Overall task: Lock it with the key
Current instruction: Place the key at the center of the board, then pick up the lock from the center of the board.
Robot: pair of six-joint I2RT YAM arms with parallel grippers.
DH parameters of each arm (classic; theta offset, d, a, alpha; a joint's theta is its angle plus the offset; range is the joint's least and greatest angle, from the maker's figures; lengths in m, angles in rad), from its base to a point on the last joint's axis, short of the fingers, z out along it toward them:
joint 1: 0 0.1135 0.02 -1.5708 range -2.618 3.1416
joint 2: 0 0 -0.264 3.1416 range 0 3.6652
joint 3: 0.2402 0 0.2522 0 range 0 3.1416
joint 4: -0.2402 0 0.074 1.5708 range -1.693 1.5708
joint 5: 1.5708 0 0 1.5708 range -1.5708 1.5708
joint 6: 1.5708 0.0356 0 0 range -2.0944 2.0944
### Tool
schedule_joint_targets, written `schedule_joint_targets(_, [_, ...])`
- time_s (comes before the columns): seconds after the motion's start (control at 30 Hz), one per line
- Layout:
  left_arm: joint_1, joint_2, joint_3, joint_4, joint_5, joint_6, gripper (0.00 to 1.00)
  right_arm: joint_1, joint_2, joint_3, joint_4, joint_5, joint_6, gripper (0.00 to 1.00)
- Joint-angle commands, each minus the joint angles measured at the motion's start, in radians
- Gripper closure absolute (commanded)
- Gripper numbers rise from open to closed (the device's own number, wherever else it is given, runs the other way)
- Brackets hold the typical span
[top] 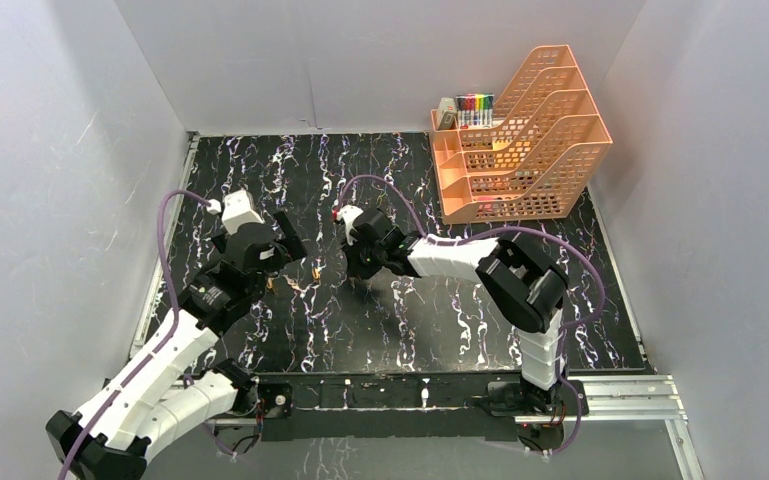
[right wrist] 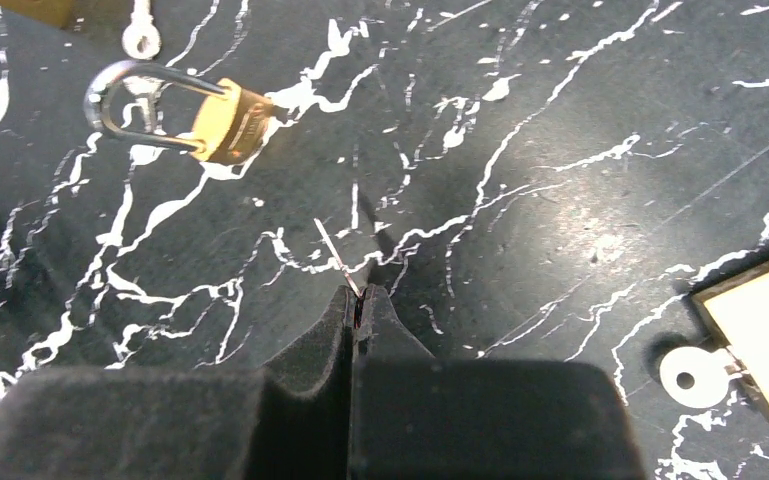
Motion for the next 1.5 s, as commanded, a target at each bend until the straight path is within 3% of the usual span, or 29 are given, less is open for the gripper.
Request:
schedule_joint_targets(0.0, [0.007,-0.006,-0.048,-0.010,0.025,0.032,0.02,-0.003,0.015,0.070,0.005,0.048,0.006,1.00])
schedule_joint_targets(0.57, [0.014,-0.024,-0.103,0.014,0.044,0.033,0.02,-0.005,0.121,0.156,-0.021,0.048,-0.014,0.99])
schedule_joint_targets(0.73, [0.014,-0.025,-0.104,0.016,0.047,0.031,0.02,-0.006,0.116,0.176,-0.025,0.031,-0.031,0.64])
schedule_joint_targets(0.9, [0.014,-0.024,-0.104,0.013,0.050,0.030,0.02,-0.009,0.060,0.175,-0.025,0.066,-0.045,0.58])
schedule_joint_targets(1.0, [0.014,-0.018,-0.108,0.018,0.055,0.029,0.02,-0.022,-0.042,0.139,-0.050,0.241,-0.043,0.28])
schedule_joint_targets(1.03, [0.014,-0.011,-0.109,0.023,0.059,0.029,0.02,-0.039,-0.076,0.125,-0.076,0.397,0.006,0.17])
schedule_joint_targets(1.07, [0.014,-0.006,-0.111,0.027,0.063,0.028,0.02,-0.055,-0.090,0.114,-0.104,0.495,0.061,0.13])
schedule_joint_targets(1.17, [0.014,-0.008,-0.113,0.025,0.066,0.028,0.02,-0.100,-0.070,0.128,-0.208,0.661,0.186,0.14])
schedule_joint_targets(1.23, [0.014,-0.010,-0.114,0.025,0.066,0.029,0.02,-0.158,0.015,0.193,-0.333,0.670,0.266,0.14])
schedule_joint_targets(1.47, [0.014,-0.001,-0.115,0.027,0.071,0.030,0.02,-0.176,0.076,0.219,-0.324,0.641,0.301,0.12])
